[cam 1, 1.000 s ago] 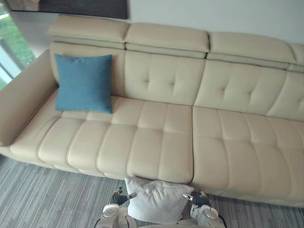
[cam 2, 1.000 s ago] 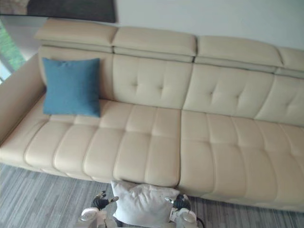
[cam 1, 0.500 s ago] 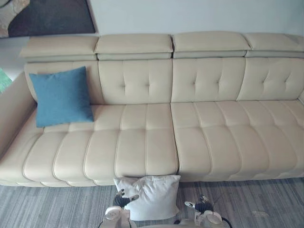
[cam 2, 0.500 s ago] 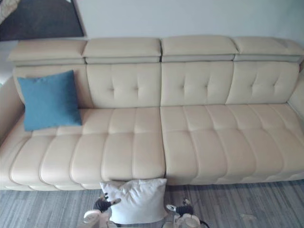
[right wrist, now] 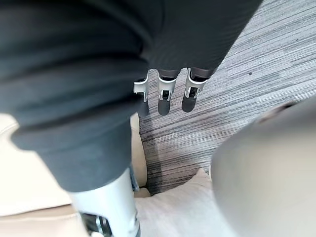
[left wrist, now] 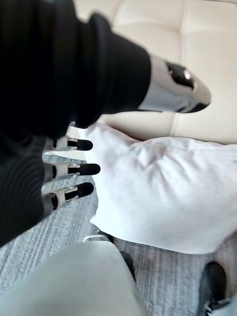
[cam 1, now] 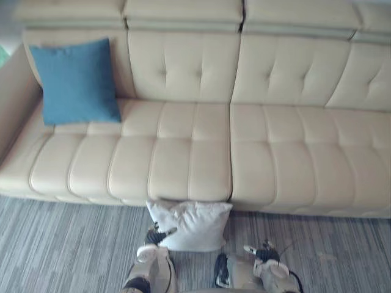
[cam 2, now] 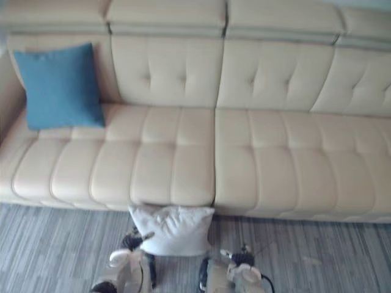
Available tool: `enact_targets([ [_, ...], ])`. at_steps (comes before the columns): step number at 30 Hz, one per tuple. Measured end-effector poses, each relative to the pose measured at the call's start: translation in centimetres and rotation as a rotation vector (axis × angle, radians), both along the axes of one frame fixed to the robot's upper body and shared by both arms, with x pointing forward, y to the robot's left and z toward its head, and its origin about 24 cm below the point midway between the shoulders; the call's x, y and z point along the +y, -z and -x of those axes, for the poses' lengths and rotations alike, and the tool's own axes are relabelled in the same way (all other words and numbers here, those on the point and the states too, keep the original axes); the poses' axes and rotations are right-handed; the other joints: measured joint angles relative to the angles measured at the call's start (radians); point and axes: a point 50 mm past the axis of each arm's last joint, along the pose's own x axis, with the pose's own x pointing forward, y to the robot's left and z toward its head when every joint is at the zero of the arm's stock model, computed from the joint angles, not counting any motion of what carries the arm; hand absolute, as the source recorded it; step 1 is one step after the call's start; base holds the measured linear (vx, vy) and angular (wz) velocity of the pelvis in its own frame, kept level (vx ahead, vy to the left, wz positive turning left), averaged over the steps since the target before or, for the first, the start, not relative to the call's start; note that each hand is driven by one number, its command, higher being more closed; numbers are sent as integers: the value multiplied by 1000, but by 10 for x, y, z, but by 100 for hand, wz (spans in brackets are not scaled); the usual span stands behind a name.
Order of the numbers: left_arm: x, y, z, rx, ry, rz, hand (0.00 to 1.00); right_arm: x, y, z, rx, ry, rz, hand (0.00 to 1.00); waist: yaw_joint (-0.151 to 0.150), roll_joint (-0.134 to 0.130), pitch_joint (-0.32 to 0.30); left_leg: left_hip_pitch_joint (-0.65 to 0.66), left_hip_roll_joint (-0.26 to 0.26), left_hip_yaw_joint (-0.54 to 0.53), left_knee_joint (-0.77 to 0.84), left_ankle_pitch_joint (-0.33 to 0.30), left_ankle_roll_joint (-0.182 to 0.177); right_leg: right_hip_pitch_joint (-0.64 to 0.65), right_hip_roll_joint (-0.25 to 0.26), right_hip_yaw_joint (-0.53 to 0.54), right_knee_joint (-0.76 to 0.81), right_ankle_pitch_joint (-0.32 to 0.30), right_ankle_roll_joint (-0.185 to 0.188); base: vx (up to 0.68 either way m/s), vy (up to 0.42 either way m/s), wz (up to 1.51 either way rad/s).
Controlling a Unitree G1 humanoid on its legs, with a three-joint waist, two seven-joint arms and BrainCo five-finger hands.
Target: Pick up cushions and gather them together orderly.
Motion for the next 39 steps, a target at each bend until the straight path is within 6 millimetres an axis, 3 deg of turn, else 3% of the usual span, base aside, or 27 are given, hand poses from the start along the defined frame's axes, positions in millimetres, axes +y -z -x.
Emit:
enact_targets([
  [2, 13, -22, -23, -111, -57, -7, 0, -6, -16, -24, -93, 62, -16, 0, 1, -4, 23, -126, 13, -4, 84, -18, 9, -129, -4, 17, 78, -15, 3, -215, 17, -12],
  [7, 29, -61, -60, -262, -138, 8, 0, -18, -54, -69, -266, 179, -53, 0, 1, -9, 56, -374, 32, -16, 187, -18, 21, -384, -4, 33, 174, -4, -8, -143, -8, -10],
  [10, 28, -81, -78, -328, -126, 1, 0, -17, -75, -92, -344, 189, -59, 0, -4, -8, 71, -491, 37, -29, 225, -12, 25, -497, -4, 33, 208, 3, -11, -88, -24, -2],
  [12, 22, -111, -101, -424, -94, -7, 0, -13, -104, -119, -445, 182, -71, 0, -6, -12, 112, -577, 40, -30, 255, -3, 25, -586, -7, 40, 243, 16, -26, -34, -21, 4],
  [13, 21, -115, -104, -437, -87, -9, 0, -13, -109, -123, -461, 180, -71, 0, -6, -11, 113, -595, 41, -31, 261, -3, 25, -603, -7, 41, 248, 16, -27, 0, 0, 0],
  [15, 13, -147, -123, -531, -58, -25, 0, -4, -145, -150, -566, 145, -71, 0, -6, -14, 148, -671, 53, -33, 297, -2, 25, -677, -7, 43, 276, 20, -29, -9, 1, -8],
  [16, 12, -151, -126, -544, -57, -25, 0, -2, -151, -154, -584, 137, -71, 0, -6, -13, 156, -680, 54, -34, 302, -2, 25, -685, -7, 43, 279, 20, -29, -12, 6, -5],
  [18, 2, -176, -139, -617, -44, -28, 0, 12, -186, -172, -690, 84, -54, 0, -8, -13, 160, -752, 54, -43, 319, -2, 26, -751, -6, 41, 293, 20, -29, 0, 0, 0],
  [23, -6, -200, -149, -681, -58, -38, 0, 51, -226, -192, -792, -18, -61, 0, -8, -15, 192, -788, 52, -54, 336, -2, 26, -784, -7, 41, 314, 16, -22, 2, 7, 5],
  [24, -11, -208, -151, -710, -59, -39, 100, 66, -241, -196, -827, -54, -57, 100, -4, -16, 192, -811, 52, -53, 335, -2, 26, -807, -7, 41, 315, 16, -22, 0, 0, 0],
  [29, -18, -228, -157, -758, -100, -56, 100, 87, -260, -201, -870, -90, -62, 100, -2, -15, 192, -864, 45, -57, 349, 0, 26, -865, -19, 40, 347, 16, -22, -21, 11, 6],
  [39, -22, -252, -157, -835, -132, -115, 100, 90, -263, -198, -897, -130, -36, 100, 0, -16, 192, -892, 35, -83, 344, 30, 21, -879, -21, 23, 347, 23, -35, -20, 11, 4],
])
